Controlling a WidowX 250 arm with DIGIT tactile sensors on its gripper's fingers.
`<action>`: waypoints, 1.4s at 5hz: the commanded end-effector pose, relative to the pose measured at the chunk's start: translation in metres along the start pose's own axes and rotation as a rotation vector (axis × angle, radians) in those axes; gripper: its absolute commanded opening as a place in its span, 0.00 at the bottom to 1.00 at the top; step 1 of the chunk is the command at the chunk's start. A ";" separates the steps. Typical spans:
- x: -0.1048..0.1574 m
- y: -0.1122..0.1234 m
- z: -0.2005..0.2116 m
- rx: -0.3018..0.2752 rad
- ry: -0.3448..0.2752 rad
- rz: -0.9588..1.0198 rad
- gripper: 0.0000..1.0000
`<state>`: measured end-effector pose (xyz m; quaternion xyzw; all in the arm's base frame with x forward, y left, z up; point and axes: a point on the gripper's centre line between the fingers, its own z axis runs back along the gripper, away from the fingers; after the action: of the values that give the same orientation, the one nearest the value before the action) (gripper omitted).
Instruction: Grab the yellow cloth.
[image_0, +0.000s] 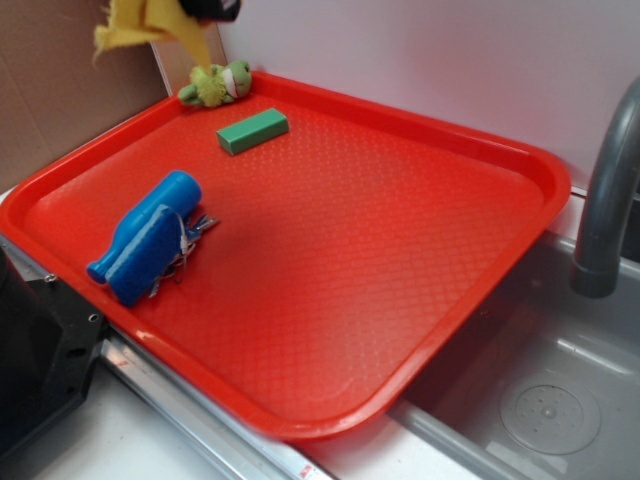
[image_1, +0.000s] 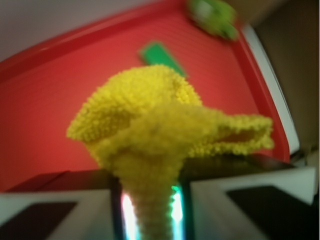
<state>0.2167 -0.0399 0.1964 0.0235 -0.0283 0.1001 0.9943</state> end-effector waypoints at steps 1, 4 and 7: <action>-0.024 0.002 0.038 -0.188 -0.059 -0.291 0.00; -0.015 0.026 0.027 -0.023 -0.199 -0.095 0.00; -0.013 0.028 0.022 -0.025 -0.139 -0.064 0.00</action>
<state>0.2191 -0.0364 0.2048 0.0292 -0.0757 0.0641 0.9946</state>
